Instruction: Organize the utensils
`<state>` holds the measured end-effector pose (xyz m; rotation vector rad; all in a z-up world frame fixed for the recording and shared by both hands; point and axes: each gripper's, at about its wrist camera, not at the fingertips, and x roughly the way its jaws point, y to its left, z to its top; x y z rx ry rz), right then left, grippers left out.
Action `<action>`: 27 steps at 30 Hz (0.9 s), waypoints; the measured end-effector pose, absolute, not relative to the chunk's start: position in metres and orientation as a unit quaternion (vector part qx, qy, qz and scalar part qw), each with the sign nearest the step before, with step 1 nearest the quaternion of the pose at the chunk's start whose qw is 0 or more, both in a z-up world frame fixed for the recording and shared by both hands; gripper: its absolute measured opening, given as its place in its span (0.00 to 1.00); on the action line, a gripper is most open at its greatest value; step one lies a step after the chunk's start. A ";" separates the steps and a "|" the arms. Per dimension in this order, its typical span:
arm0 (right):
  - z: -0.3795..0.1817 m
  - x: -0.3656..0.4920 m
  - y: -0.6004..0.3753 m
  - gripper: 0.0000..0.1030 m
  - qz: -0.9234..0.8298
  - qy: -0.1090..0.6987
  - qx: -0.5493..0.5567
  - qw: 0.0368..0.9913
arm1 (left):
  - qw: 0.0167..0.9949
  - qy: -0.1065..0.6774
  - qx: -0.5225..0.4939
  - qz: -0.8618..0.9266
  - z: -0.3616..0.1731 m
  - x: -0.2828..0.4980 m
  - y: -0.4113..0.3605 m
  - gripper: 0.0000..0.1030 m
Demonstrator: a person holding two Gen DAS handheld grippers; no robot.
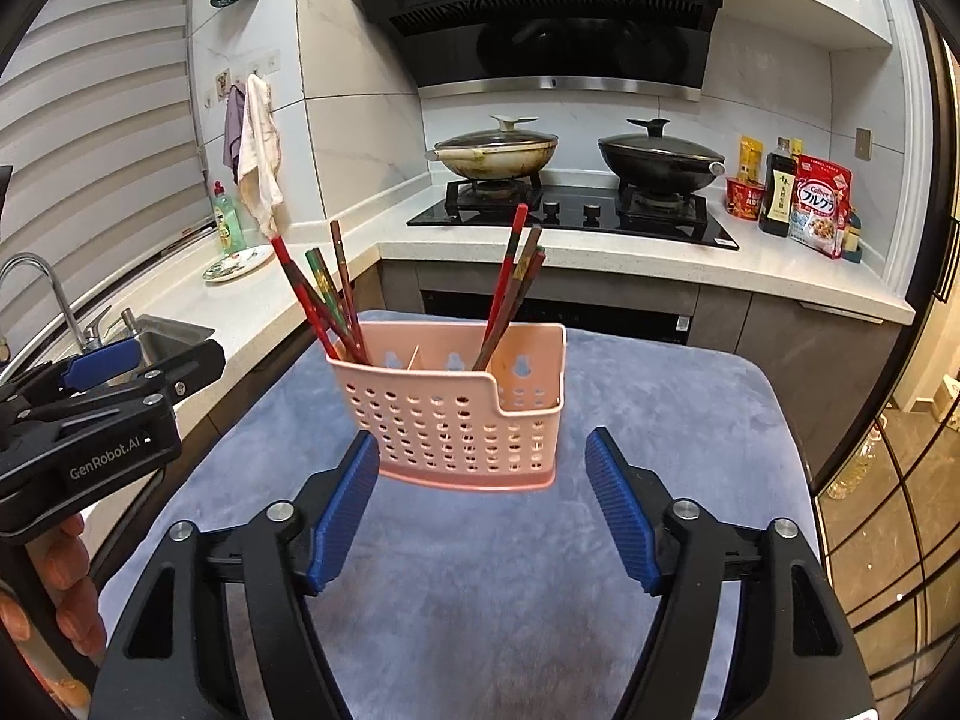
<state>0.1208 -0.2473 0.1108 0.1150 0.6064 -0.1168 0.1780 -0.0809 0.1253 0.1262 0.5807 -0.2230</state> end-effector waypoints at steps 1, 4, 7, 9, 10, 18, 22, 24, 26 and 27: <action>0.108 0.119 -0.247 0.69 -0.056 0.300 0.058 0.951 | 0.950 0.286 0.064 -0.107 0.123 0.175 -0.080 0.79; 0.101 0.116 -0.242 0.71 -0.054 0.308 0.052 0.948 | 0.950 0.289 0.069 -0.100 0.117 0.169 -0.079 0.84; 0.095 0.110 -0.238 0.74 -0.051 0.314 0.053 0.947 | 0.949 0.292 0.074 -0.093 0.111 0.163 -0.078 0.86; 0.092 0.107 -0.238 0.78 -0.048 0.318 0.059 0.945 | 0.948 0.296 0.076 -0.090 0.107 0.160 -0.077 0.88; 0.090 0.106 -0.238 0.78 -0.048 0.320 0.063 0.944 | 0.947 0.298 0.077 -0.089 0.104 0.159 -0.076 0.89; 0.080 0.096 -0.244 0.84 -0.060 0.326 0.081 0.940 | 0.941 0.317 0.088 -0.081 0.086 0.152 -0.077 0.92; 0.073 0.094 -0.246 0.94 -0.059 0.331 0.083 0.938 | 0.937 0.329 0.088 -0.078 0.077 0.151 -0.077 0.93; 0.071 0.093 -0.246 0.94 -0.058 0.333 0.082 0.938 | 0.936 0.333 0.087 -0.077 0.075 0.150 -0.077 0.93; 0.068 0.093 -0.246 0.94 -0.056 0.335 0.082 0.937 | 0.935 0.335 0.087 -0.076 0.074 0.150 -0.077 0.93; 0.068 0.093 -0.246 0.94 -0.057 0.335 0.081 0.937 | 0.935 0.336 0.087 -0.075 0.073 0.150 -0.077 0.93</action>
